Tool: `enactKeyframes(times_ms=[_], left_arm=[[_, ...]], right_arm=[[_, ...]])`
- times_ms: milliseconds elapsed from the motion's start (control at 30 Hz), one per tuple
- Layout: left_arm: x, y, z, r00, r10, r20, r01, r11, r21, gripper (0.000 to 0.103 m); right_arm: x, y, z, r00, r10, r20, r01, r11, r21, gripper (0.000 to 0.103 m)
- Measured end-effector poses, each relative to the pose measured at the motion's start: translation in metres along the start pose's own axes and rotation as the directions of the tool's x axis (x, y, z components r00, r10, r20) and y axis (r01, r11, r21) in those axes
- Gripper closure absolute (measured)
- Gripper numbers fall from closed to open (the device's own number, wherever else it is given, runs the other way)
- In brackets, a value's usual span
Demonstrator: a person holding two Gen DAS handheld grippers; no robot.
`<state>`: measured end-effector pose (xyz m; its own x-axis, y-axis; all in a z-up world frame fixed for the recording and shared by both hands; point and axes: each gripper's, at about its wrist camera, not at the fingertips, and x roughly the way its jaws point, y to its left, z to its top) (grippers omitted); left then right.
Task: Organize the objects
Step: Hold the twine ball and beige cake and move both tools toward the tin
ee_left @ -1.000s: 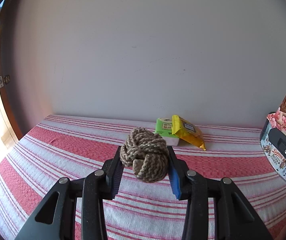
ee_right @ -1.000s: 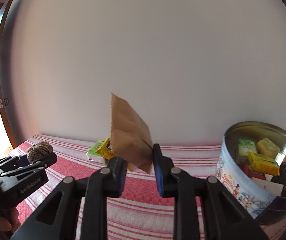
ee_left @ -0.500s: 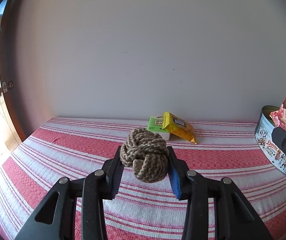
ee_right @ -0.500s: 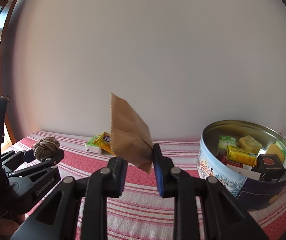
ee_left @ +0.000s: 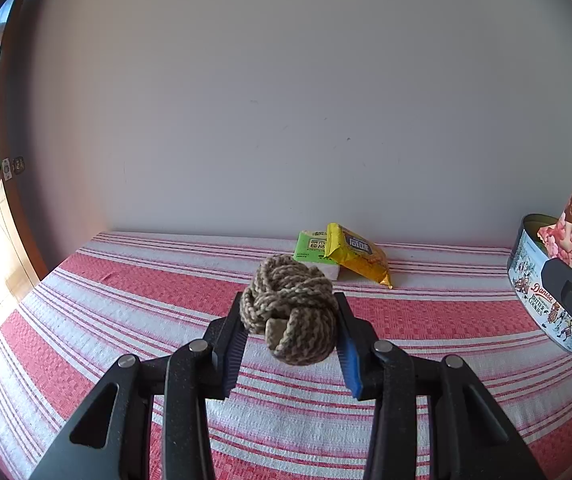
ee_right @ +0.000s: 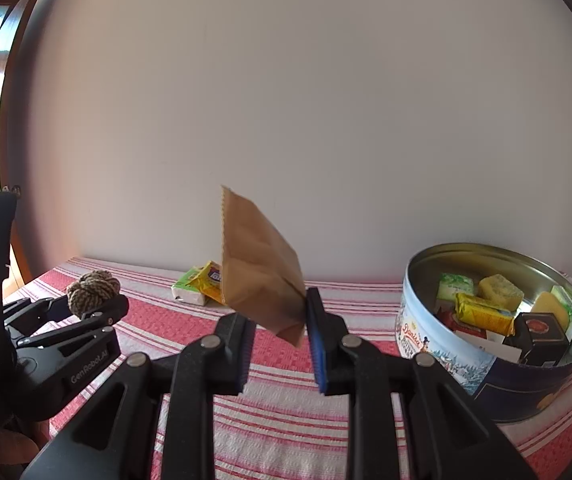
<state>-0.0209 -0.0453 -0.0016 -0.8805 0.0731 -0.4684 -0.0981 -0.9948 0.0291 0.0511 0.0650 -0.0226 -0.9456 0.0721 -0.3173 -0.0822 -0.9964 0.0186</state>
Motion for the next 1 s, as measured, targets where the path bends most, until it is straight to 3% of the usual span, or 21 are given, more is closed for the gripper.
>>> enactKeyframes(times_ms=[1000], left_arm=[[-0.0006, -0.0038, -0.0003, 1.0, -0.003, 0.011, 0.003, 1.0, 0.014, 0.06]], right_arm=[[-0.0077, 0.0048, -0.0016, 1.0, -0.001, 0.008, 0.001, 1.0, -0.013, 0.079]])
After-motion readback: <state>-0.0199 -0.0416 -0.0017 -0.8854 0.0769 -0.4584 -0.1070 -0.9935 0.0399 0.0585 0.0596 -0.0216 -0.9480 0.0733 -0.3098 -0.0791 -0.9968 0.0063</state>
